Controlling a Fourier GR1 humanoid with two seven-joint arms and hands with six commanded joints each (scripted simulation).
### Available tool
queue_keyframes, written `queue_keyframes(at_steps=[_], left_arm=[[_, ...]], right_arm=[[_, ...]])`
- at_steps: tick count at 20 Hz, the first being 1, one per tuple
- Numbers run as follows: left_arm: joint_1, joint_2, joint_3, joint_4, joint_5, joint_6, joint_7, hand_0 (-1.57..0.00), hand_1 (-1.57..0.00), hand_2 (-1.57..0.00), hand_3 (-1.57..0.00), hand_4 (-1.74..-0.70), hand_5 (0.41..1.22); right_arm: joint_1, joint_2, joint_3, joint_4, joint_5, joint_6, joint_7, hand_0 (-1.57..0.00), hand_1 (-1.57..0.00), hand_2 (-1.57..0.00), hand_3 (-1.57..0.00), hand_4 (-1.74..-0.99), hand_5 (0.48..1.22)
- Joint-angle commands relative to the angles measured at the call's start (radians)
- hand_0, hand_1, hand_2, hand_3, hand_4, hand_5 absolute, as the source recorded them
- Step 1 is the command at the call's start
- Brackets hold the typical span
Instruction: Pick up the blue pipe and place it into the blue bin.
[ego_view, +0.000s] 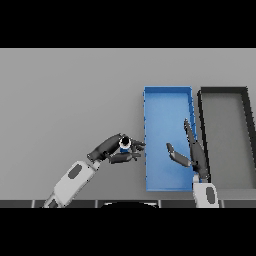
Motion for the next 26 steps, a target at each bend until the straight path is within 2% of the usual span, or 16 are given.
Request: queue_keyframes(at_steps=[1,3,4,6,7,9,11,14,15,18,21,23,26], left_arm=[[0.003,-0.004,-0.006,-0.003,-0.008,0.006,0.004,-1.57,-1.57,-1.57,-1.44,-1.73,1.22],[0.006,0.002,-0.008,-0.011,-0.018,0.009,0.001,-1.57,-1.57,-1.57,-1.44,-1.73,1.22],[0.005,-0.002,-0.009,-0.009,-0.019,0.011,0.006,-1.57,-1.57,-1.57,-1.44,-1.73,1.22],[0.013,0.001,-0.011,-0.006,-0.022,0.004,-0.004,-1.57,-1.57,-1.57,-1.44,-1.73,1.221],[0.01,0.001,-0.007,-0.005,-0.017,0.002,-0.001,-1.57,-1.57,-1.57,-1.44,-1.73,1.221],[0.004,0.005,-0.003,-0.003,-0.017,0.0,0.0,-1.57,-1.57,-1.57,-1.44,-1.73,1.221],[0.014,0.009,-0.007,-0.016,-0.017,-0.004,0.0,-1.57,-1.57,-1.57,-1.44,-1.73,1.221],[0.001,0.001,-0.004,0.0,-0.019,-0.004,0.009,-1.57,-1.57,-1.57,-1.44,-1.73,1.221],[0.004,0.002,-0.005,-0.007,-0.018,-0.004,0.008,-1.57,-1.57,-1.57,-1.44,-1.73,1.221],[-0.004,-0.001,0.0,0.008,-0.023,-0.005,0.014,-1.57,-1.57,-1.57,-1.44,-1.73,1.221],[-0.016,-0.014,-0.013,0.006,-0.042,0.001,0.026,-1.57,-1.57,-1.57,-1.43,-1.73,1.221],[-0.013,-0.014,-0.004,0.021,-0.033,-0.004,0.018,-1.57,-1.57,-1.57,-1.44,-1.73,1.221],[-0.016,-0.008,0.002,0.021,-0.027,-0.016,0.008,-1.57,-1.57,-1.57,-1.44,-1.73,1.221]], right_arm=[[-0.004,-0.012,-0.012,0.005,-0.011,0.006,0.006,0.0,0.0,0.0,0.0,-1.192,0.628],[-0.004,0.007,0.003,0.01,0.0,-0.001,0.016,0.0,0.0,0.0,0.0,-1.207,0.619],[-0.001,0.01,0.003,0.005,-0.004,0.001,0.0,0.0,0.0,0.0,0.0,-1.197,0.618],[-0.005,-0.008,-0.006,-0.031,-0.057,0.039,-0.016,0.0,0.0,0.0,0.0,-1.195,0.61],[-0.017,-0.02,-0.011,-0.061,-0.125,0.088,0.0,0.0,0.0,0.0,0.0,-1.197,0.604],[-0.028,-0.061,-0.012,-0.125,-0.226,0.165,0.06,0.0,0.0,0.0,0.0,-1.203,0.573],[-0.062,-0.128,-0.012,-0.184,-0.31,0.235,0.126,0.0,0.0,0.0,0.0,-1.232,0.55],[-0.135,-0.192,0.042,-0.268,-0.36,0.302,0.232,0.0,0.0,0.0,0.0,-1.274,0.518],[-0.153,-0.209,0.056,-0.292,-0.369,0.32,0.244,0.0,0.0,0.0,0.0,-1.286,0.52],[-0.257,-0.225,0.105,-0.307,-0.409,0.352,0.332,0.0,0.0,0.0,0.0,-1.301,0.52],[-0.348,-0.229,0.148,-0.309,-0.436,0.382,0.388,0.0,0.0,0.0,0.0,-1.297,0.526],[-0.407,-0.236,0.17,-0.306,-0.452,0.407,0.406,0.0,0.0,0.0,0.0,-1.303,0.532],[-0.485,-0.209,0.211,-0.268,-0.442,0.431,0.431,0.0,0.0,0.0,0.0,-1.282,0.53]])
